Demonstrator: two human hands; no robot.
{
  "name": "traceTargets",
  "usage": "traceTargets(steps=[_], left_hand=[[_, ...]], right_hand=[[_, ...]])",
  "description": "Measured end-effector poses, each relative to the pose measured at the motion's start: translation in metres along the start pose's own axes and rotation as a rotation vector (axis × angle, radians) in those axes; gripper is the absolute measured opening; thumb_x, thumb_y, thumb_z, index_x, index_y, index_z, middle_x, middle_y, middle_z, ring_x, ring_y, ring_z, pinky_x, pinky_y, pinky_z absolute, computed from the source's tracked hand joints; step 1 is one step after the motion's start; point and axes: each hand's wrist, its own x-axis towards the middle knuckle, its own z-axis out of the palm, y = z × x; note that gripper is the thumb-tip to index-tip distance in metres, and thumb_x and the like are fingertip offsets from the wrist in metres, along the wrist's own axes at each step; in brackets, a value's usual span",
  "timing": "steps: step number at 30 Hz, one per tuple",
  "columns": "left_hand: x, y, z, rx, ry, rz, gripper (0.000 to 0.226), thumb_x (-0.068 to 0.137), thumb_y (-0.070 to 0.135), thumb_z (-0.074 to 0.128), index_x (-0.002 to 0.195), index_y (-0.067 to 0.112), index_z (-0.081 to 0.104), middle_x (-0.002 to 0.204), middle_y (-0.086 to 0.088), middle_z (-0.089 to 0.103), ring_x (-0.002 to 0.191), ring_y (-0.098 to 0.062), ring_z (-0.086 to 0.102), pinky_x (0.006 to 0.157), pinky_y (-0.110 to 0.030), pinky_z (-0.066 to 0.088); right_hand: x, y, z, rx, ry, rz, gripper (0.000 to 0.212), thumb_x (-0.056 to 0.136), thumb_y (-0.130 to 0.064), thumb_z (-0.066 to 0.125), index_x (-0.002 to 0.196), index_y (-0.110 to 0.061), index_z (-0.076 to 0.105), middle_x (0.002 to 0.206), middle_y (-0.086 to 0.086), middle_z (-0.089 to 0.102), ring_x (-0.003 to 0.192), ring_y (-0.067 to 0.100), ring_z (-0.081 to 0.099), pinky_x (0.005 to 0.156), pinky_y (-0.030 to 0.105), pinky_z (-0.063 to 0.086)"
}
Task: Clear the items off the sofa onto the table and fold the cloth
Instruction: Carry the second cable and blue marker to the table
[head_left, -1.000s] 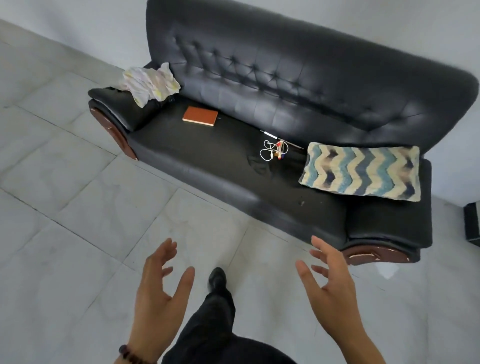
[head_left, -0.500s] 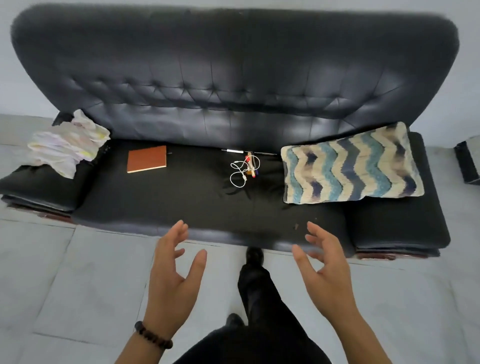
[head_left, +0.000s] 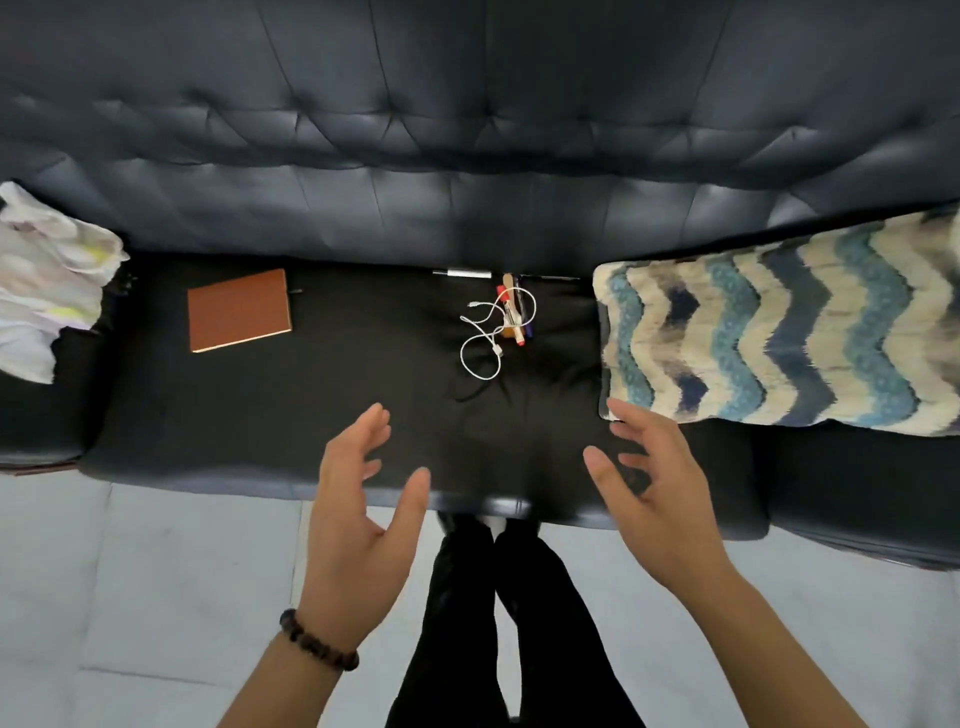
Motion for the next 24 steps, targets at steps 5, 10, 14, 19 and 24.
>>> traceTargets(steps=[5,10,14,19,24], left_hand=[[0.070,-0.092,0.072,-0.055,-0.058,-0.063,0.053,0.091,0.027,0.062,0.139,0.026,0.040,0.133,0.013,0.050,0.126,-0.009,0.050,0.099,-0.022,0.044],[0.139,-0.201,0.166,-0.065,-0.102,-0.112,0.059,0.087,0.030,0.061,0.141,0.024,0.038,0.134,0.012,0.047,0.126,-0.003,0.048,0.101,-0.028,0.046],[0.201,-0.266,0.244,0.127,-0.117,-0.011,0.067,0.086,0.034,0.067,0.143,0.017,0.038,0.144,0.000,0.037,0.134,-0.015,0.040,0.104,-0.042,0.044],[0.267,-0.311,0.307,0.858,-0.320,0.236,0.085,0.080,0.069,0.048,0.151,0.029,0.025,0.161,-0.013,0.009,0.147,-0.038,0.003,0.113,-0.063,0.010],[0.285,-0.347,0.277,1.018,-0.185,0.175,0.048,0.091,0.043,0.046,0.130,0.017,0.053,0.127,-0.014,0.050,0.127,-0.036,0.039,0.108,-0.061,0.023]], right_hand=[[0.083,0.070,0.063,-0.047,-0.013,0.044,0.044,0.092,-0.032,0.064,0.134,-0.037,0.049,0.127,-0.028,0.047,0.121,0.000,0.052,0.090,0.016,0.045],[0.169,0.166,0.136,-0.089,-0.025,0.045,0.047,0.093,-0.035,0.061,0.137,-0.034,0.046,0.130,-0.018,0.048,0.120,-0.002,0.052,0.091,0.016,0.047],[0.251,0.226,0.191,-0.234,-0.027,0.060,0.047,0.095,-0.033,0.060,0.139,-0.028,0.047,0.132,-0.007,0.047,0.108,0.003,0.055,0.088,0.029,0.050],[0.338,0.254,0.231,-0.249,0.110,0.159,0.044,0.098,-0.023,0.052,0.141,-0.020,0.045,0.139,0.007,0.046,0.116,0.023,0.057,0.093,0.027,0.041],[0.366,0.262,0.245,-0.234,0.072,0.276,0.052,0.100,-0.034,0.051,0.147,-0.015,0.039,0.140,0.011,0.049,0.124,0.025,0.052,0.100,0.032,0.040]])
